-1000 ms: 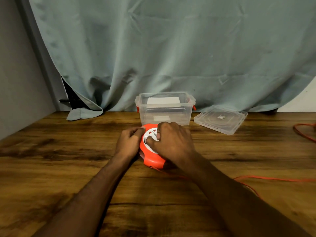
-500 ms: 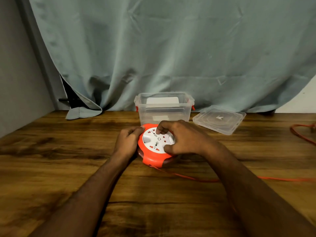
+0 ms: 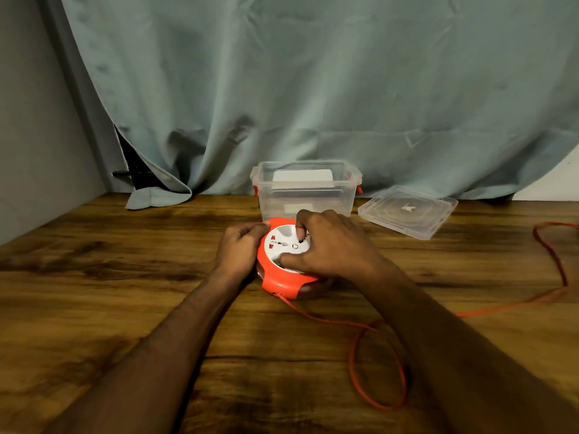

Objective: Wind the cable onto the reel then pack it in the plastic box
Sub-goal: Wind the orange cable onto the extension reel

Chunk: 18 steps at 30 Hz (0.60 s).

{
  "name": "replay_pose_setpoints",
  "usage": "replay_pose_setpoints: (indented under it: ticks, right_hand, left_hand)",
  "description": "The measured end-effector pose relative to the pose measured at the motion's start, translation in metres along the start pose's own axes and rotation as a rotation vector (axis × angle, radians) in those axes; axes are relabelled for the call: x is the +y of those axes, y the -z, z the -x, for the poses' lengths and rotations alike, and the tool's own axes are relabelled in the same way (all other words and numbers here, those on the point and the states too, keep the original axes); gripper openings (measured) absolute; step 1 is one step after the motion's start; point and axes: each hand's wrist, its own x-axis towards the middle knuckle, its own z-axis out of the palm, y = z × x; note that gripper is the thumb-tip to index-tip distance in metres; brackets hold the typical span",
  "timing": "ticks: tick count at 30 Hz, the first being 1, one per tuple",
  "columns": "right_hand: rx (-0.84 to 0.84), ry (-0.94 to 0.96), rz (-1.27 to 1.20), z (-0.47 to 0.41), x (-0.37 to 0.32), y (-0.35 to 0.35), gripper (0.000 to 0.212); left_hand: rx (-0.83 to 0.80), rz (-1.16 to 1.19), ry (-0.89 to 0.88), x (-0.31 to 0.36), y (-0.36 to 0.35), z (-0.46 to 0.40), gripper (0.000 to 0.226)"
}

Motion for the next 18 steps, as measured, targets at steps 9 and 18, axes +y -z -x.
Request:
replay_pose_setpoints:
  ticks: [9,18]
  right_hand:
    - [0.062,-0.081,-0.037,-0.003,-0.008,-0.012,0.054]
    - [0.104,-0.087,-0.103,-0.006,-0.012,-0.015,0.032]
  left_hand:
    - [-0.006,0.007,0.015,-0.001,-0.001,-0.003,0.021]
    - [-0.026,-0.007,-0.016,-0.006,0.002,-0.006,0.026]
